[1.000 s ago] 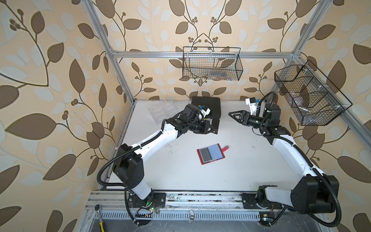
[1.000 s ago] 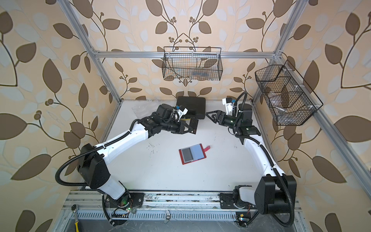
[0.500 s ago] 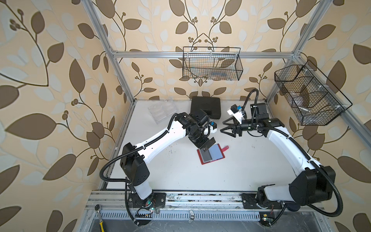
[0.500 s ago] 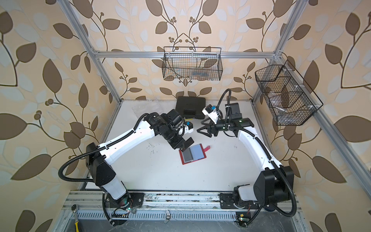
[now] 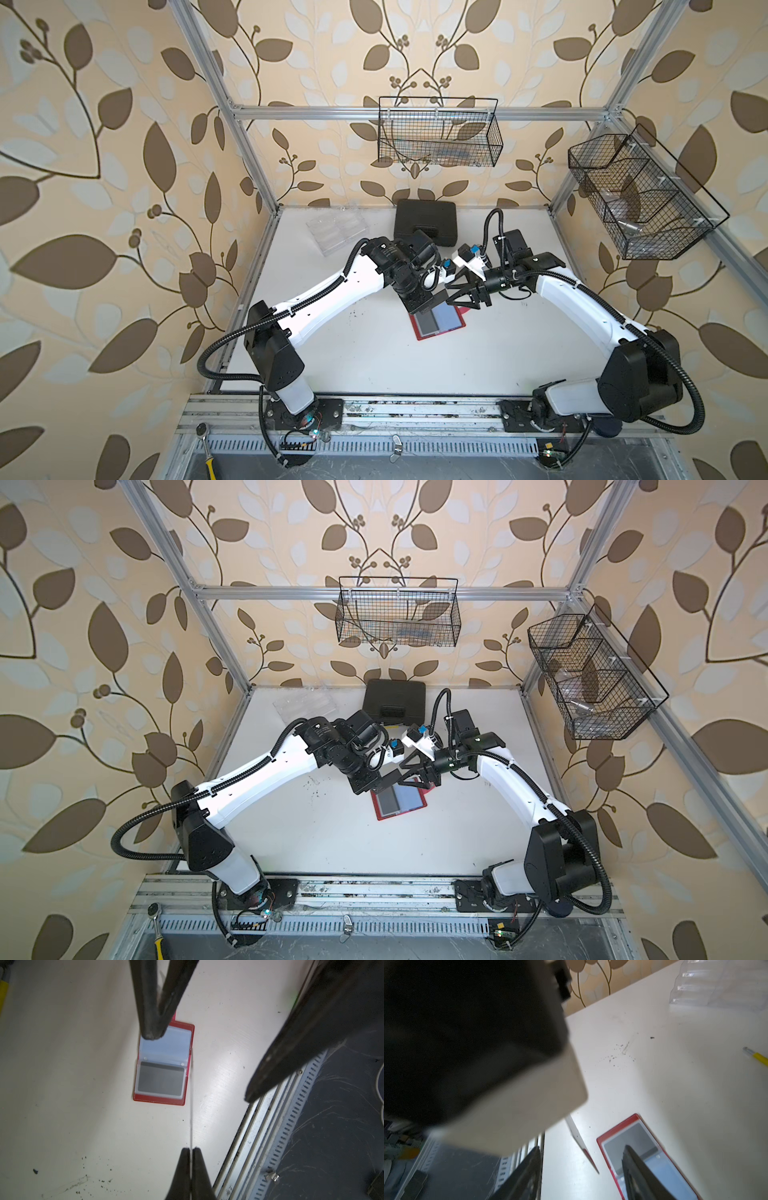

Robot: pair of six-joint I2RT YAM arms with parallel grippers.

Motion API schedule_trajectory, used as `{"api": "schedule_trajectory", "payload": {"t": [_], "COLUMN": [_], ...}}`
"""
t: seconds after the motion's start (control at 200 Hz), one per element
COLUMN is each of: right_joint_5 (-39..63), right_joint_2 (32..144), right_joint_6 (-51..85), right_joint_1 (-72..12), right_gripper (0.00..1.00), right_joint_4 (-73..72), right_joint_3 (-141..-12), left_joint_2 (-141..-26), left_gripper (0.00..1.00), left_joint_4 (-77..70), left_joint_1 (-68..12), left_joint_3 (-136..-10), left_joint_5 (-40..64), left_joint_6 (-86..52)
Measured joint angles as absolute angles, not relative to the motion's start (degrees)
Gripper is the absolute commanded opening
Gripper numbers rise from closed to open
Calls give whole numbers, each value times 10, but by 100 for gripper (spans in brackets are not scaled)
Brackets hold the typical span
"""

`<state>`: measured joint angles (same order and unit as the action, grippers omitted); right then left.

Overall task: Take the credit cards out of the card holder
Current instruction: Pass the credit card.

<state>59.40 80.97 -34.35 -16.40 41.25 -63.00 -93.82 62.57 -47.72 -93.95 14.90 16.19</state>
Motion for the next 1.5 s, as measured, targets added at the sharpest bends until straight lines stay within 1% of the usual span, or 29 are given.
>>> {"api": "schedule_trajectory", "payload": {"t": [0.235, 0.38, 0.465, 0.535, 0.795, 0.97, 1.075, 1.21, 1.28, 1.335, 1.459, 1.499], "right_joint_5": [581, 574, 572, 573, 586, 590, 590, 600, 606, 609, 620, 622], "right_joint_2": [808, 776, 751, 739, 759, 762, 763, 764, 766, 769, 771, 771], "right_joint_6": [-334, -325, -326, -328, -357, -356, -356, -360, -362, -363, -361, -361], "right_joint_1": [-162, -127, -97, -87, -138, -141, -141, -140, -141, -141, -139, -138], "right_gripper": [58, 65, 67, 68, 65, 65, 64, 58, 52, 45, 23, 15], "right_joint_4": [394, 376, 370, 366, 380, 376, 372, 371, 371, 373, 379, 381], "right_joint_3": [-607, -601, -597, -597, -596, -588, -588, -588, -587, -587, -582, -579], "left_joint_2": [-932, -932, -932, -932, -933, -934, -937, -944, -948, -952, -959, -962], "left_gripper": [0, 0, 0, 0, 0, 0, 0, 0, 0, 0, 0, 0], "left_joint_4": [610, 607, 607, 607, 602, 601, 601, 598, 598, 599, 603, 605], "left_joint_1": [-481, -484, -485, -485, -487, -492, -496, -499, -499, -499, -499, -499], "left_joint_3": [-939, -933, -928, -926, -926, -927, -930, -932, -933, -936, -943, -945], "left_joint_5": [162, 170, 176, 177, 182, 195, 196, 205, 207, 207, 206, 206], "left_joint_6": [166, 166, 166, 166, 171, 176, 176, 176, 177, 179, 183, 185]}}
